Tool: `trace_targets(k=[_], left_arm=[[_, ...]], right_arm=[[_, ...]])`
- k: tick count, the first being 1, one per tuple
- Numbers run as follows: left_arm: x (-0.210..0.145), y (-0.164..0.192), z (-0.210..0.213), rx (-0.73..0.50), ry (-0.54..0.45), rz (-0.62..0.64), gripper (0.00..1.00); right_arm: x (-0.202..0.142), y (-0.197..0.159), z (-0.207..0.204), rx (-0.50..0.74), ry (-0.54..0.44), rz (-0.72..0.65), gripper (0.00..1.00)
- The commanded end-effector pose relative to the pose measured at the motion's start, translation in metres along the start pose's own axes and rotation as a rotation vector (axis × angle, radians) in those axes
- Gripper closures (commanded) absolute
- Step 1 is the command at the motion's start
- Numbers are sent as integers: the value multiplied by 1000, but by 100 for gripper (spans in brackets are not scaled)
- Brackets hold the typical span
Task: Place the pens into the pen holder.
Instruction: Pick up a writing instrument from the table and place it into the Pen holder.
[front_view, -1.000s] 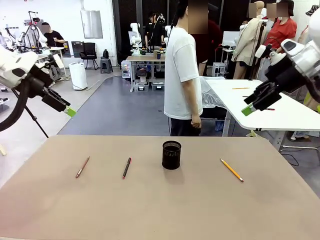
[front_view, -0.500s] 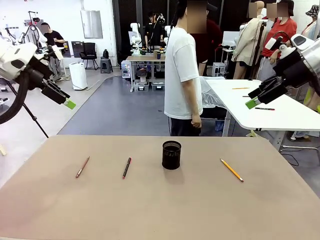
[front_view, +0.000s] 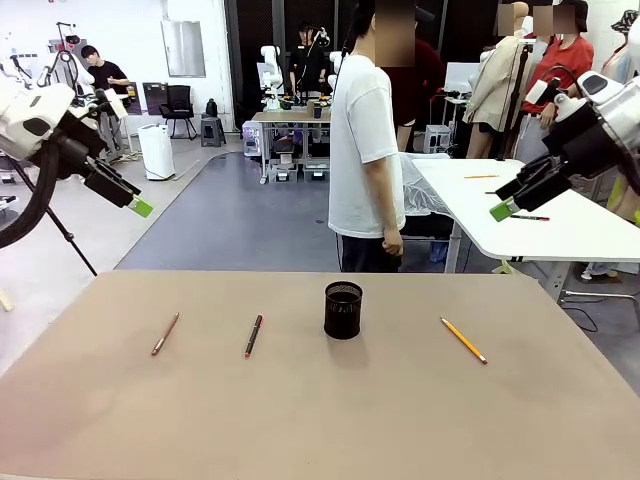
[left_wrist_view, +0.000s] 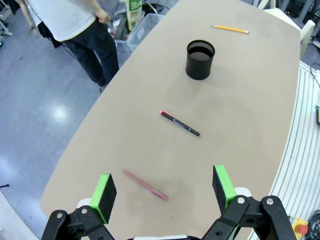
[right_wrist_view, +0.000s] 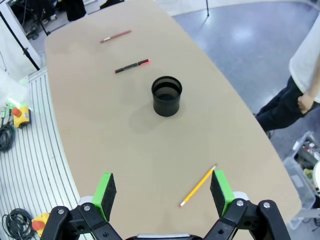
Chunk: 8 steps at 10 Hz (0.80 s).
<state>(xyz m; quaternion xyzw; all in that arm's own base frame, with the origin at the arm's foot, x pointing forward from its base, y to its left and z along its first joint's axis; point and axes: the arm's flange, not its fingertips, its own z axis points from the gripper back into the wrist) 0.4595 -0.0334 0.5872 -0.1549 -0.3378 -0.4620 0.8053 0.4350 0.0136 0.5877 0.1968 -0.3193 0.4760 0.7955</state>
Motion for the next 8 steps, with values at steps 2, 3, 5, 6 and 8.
trace_targets(k=[2, 3, 5, 6, 8], left_arm=[[-1, 1, 0, -4, 0, -3, 0], [-1, 1, 0, -4, 0, -3, 0], [-1, 1, 0, -4, 0, -3, 0], [-1, 1, 0, -4, 0, -3, 0], [-1, 1, 0, -4, 0, -3, 0]], right_arm=[[2, 1, 2, 9, -16, 3, 0], [2, 1, 2, 9, -16, 3, 0], [2, 1, 2, 9, -16, 3, 0], [2, 1, 2, 9, -16, 3, 0], [2, 1, 2, 9, -16, 3, 0]])
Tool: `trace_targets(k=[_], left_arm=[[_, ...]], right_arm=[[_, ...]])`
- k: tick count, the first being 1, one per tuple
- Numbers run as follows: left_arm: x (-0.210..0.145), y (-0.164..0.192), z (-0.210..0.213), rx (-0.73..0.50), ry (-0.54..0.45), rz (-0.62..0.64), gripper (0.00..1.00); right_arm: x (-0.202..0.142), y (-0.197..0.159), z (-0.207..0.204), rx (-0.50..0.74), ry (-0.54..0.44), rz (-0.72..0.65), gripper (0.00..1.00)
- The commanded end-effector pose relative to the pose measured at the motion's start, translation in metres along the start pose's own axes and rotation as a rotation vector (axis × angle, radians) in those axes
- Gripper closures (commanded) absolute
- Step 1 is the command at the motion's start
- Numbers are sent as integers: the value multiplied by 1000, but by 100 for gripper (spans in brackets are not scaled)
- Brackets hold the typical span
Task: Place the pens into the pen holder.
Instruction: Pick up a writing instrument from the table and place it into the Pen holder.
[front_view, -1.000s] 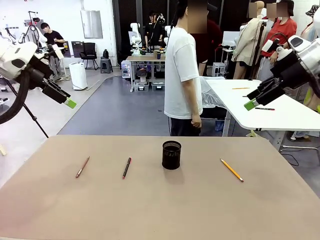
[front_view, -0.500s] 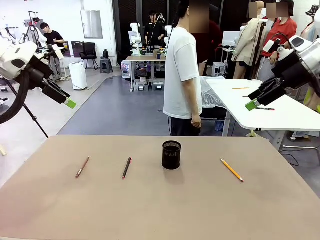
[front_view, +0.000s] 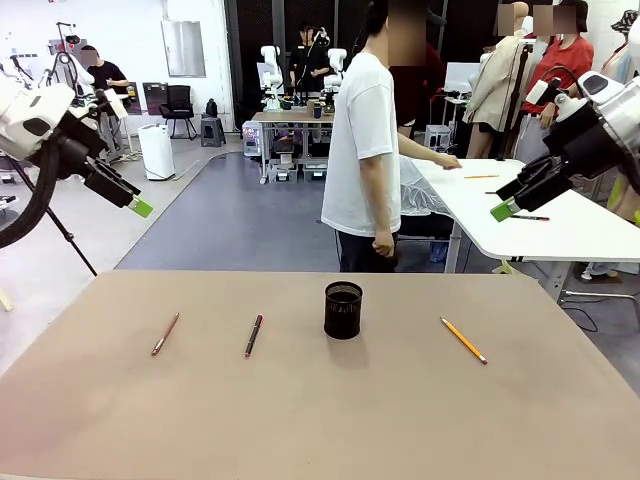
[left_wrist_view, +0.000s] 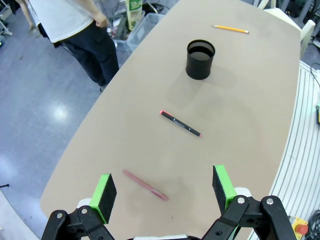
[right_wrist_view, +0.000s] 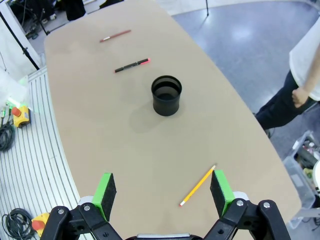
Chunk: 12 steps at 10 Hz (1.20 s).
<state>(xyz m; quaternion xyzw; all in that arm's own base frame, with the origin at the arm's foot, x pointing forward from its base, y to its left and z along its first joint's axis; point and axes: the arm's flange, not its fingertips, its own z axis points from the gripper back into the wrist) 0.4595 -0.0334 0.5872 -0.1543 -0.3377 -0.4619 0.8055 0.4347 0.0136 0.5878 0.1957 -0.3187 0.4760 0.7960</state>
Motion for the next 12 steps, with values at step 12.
trace_targets(k=[12], left_arm=[[-1, 1, 0, -5, -1, -3, 0]], right_arm=[[-29, -93, -150, -216, 572, -392, 0]])
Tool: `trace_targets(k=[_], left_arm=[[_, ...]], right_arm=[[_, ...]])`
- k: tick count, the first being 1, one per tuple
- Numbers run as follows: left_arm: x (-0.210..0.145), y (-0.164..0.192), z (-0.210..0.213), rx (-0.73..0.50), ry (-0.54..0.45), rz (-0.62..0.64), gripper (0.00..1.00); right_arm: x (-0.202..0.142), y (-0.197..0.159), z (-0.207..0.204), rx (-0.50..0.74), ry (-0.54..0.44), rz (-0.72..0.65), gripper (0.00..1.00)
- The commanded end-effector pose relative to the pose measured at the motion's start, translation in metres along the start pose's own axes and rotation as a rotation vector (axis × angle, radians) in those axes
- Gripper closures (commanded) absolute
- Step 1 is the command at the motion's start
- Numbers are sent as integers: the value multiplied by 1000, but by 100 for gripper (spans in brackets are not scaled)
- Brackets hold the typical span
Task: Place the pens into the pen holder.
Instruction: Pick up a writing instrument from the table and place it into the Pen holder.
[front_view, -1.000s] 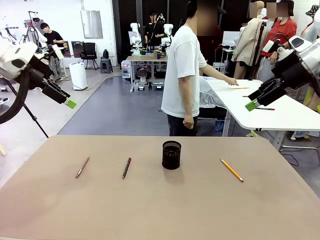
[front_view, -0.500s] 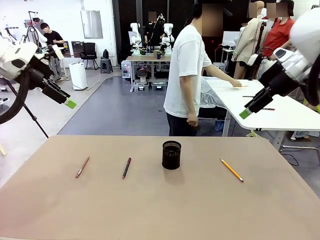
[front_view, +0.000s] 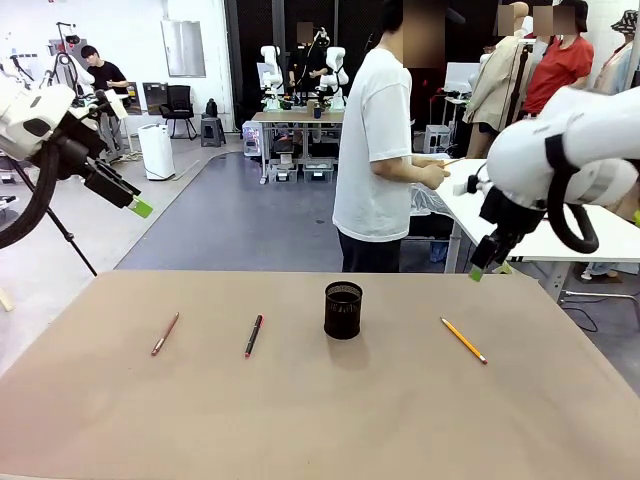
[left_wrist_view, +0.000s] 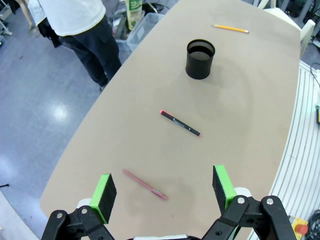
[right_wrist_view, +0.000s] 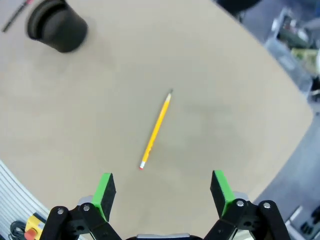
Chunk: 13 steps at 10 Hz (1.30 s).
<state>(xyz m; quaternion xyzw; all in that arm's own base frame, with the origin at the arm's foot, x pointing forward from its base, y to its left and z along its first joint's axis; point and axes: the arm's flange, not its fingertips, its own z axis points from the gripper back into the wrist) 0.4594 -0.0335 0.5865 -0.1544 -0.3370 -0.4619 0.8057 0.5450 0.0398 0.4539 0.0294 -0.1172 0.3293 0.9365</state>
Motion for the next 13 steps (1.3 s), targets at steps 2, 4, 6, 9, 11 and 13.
trace_targets(k=[2, 4, 6, 9, 11, 13], left_arm=[[0, 1, 1, -4, -3, -4, 0], [0, 1, 1, -4, -3, -4, 0], [0, 1, 1, -4, -3, -4, 0], [0, 1, 1, -4, -3, -4, 0], [0, 1, 1, -4, -3, -4, 0], [0, 1, 1, -4, -3, -4, 0]], right_arm=[[-2, -5, -48, 0, 158, -69, 0], [-4, -7, -60, 55, 103, -112, 0], [-10, -6, -63, 23, 140, -59, 0], [-10, -6, -63, 23, 140, -59, 0], [0, -1, -83, 27, 125, -82, 0], [20, -2, -106, 79, 143, -110, 0]])
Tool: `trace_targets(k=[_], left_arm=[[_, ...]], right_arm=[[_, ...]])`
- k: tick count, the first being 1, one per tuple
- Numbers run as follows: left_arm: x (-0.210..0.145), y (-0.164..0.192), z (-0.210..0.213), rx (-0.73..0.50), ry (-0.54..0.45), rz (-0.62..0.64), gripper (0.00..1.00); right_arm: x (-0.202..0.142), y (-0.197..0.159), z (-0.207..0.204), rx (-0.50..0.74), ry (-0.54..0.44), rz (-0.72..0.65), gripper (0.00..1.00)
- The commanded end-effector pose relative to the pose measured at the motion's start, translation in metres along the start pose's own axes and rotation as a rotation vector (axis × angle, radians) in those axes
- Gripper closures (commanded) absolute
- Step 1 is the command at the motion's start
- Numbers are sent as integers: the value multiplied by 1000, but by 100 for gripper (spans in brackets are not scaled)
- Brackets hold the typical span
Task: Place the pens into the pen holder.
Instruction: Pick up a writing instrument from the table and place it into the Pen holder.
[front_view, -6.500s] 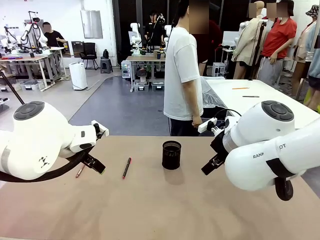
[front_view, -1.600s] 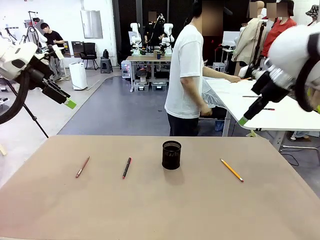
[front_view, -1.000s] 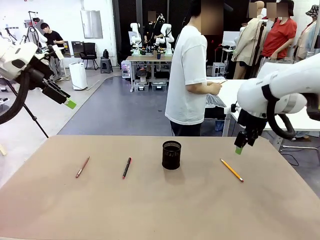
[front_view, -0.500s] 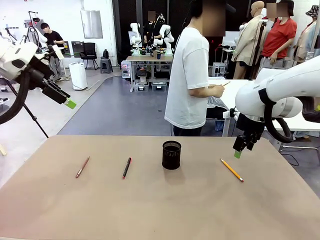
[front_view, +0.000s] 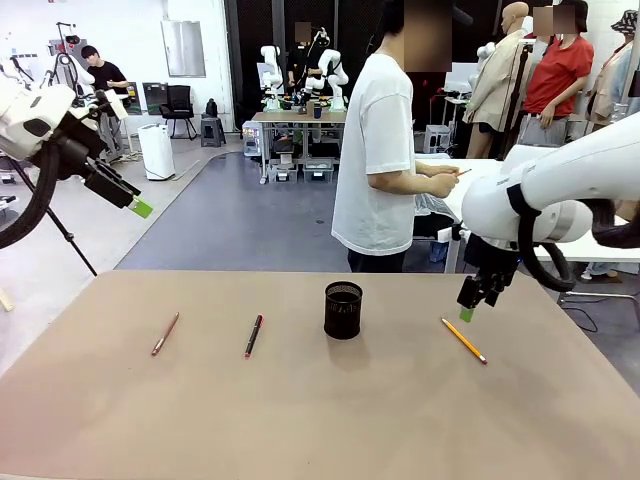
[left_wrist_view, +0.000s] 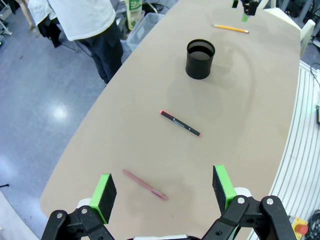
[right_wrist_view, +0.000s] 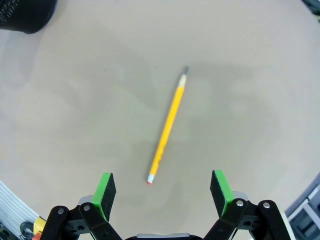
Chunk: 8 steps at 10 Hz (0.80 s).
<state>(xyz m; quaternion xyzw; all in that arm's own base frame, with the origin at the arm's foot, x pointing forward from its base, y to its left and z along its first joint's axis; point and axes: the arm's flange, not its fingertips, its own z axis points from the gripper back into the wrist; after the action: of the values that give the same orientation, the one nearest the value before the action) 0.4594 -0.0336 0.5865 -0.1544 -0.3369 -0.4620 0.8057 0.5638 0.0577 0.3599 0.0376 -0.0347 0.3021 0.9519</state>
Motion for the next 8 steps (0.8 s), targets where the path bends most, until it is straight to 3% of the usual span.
trace_targets(k=[1, 8], left_arm=[[0, 1, 1, -4, -3, -4, 0], [0, 1, 1, -4, -3, -4, 0]], right_arm=[[27, -7, -14, 32, -6, -62, 0], [67, -10, -54, 21, 83, -114, 0]])
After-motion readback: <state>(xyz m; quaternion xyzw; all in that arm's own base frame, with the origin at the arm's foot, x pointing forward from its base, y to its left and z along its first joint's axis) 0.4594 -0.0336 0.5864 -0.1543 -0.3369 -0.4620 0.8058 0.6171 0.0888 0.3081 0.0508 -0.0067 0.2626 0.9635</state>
